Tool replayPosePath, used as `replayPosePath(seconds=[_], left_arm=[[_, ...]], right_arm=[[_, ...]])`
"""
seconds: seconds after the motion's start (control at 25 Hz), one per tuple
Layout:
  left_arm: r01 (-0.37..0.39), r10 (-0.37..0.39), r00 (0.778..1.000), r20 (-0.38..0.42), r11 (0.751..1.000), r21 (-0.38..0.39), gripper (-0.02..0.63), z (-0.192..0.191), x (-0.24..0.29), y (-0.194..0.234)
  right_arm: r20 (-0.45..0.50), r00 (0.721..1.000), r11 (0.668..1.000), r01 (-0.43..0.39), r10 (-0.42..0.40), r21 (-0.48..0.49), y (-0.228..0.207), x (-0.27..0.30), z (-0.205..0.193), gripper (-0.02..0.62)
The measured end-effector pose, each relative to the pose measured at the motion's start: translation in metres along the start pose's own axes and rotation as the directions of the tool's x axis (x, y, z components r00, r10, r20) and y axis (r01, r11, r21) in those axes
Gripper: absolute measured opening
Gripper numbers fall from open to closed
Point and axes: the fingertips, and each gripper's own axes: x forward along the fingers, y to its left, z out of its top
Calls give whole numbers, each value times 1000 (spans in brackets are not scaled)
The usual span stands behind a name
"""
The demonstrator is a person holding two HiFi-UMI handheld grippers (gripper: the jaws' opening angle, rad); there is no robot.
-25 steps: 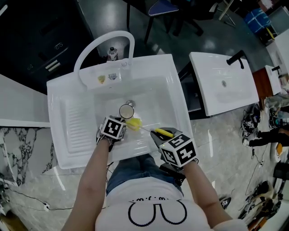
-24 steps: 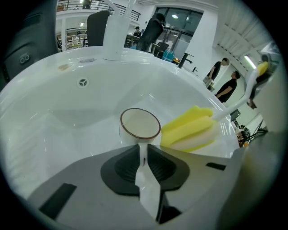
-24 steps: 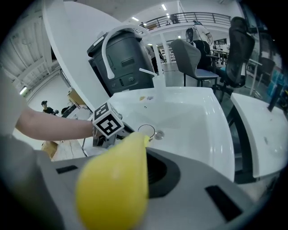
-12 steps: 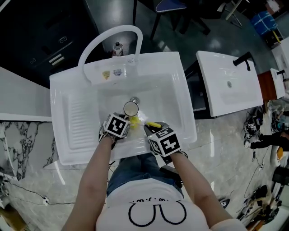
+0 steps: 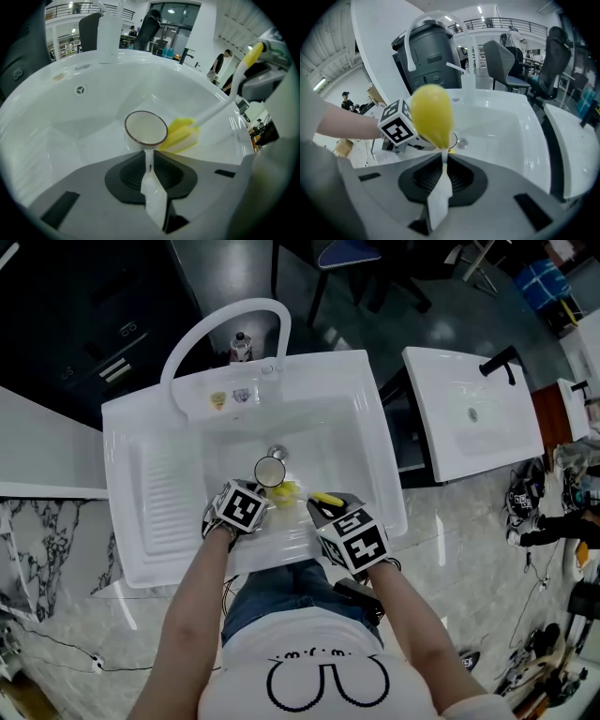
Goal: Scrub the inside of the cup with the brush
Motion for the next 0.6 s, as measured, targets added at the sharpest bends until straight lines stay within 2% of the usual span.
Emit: replayPosePath(seconds=[0.2,0.4,0.6], left_arm=[[-5,5,1000,-13,999,33,64,-3,1,0],[-12,14,1000,-19,997,71,64,-3,1,1],[-34,40,999,-32,985,167,64,-4,0,3]], right_arm=[[47,999,999,14,-12,-42,-4,-24,6,38],[57,998,998,3,1,-64,-3,-21,10,38],[39,998,991,-39,45,-126,1,2,10,38]])
